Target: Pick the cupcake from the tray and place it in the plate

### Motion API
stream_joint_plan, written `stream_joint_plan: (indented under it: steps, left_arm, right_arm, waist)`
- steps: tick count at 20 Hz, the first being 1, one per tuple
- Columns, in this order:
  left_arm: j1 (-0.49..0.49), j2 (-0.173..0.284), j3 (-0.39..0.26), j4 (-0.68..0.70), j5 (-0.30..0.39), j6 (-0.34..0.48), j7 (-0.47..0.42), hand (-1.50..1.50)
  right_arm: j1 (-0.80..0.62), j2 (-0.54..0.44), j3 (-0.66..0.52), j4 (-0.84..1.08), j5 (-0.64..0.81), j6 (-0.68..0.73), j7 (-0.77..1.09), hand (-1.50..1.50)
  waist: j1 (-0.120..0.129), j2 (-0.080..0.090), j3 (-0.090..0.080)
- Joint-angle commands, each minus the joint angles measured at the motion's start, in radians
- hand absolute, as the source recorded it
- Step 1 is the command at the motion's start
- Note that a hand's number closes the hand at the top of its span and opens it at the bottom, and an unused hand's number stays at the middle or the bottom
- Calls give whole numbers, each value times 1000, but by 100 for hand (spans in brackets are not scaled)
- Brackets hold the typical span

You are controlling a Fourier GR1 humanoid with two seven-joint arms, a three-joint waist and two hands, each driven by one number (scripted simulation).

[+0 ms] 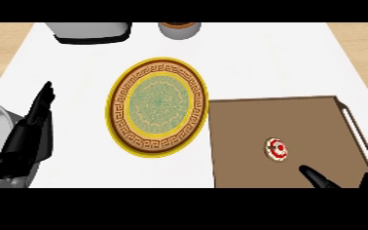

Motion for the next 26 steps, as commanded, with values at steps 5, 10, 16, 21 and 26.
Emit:
stream_joint_plan:
  steps: [5,10,16,21,26]
  left_arm:
    - [56,-3,-14,38,-20,-2,34,0]
    - [58,-8,-15,43,-34,-14,12,0]
    - [-4,-13,8,113,-30,-42,14,0]
    - [38,-20,-4,44,-45,-42,32,0]
    - [-12,-14,28,87,-43,-56,40,0]
  right_arm:
    - [247,-279,54,-136,166,95,244,-150]
    - [258,-402,-15,-211,179,125,488,-150]
    - [145,-536,-55,-166,161,221,711,-150]
    - [30,-556,34,-97,173,277,831,-150]
    - [-23,-632,65,21,176,403,858,-150]
  waist:
    - [29,16,-14]
    - [46,19,-13]
    - [55,24,-12]
    - [66,19,-11]
    - [58,20,-10]
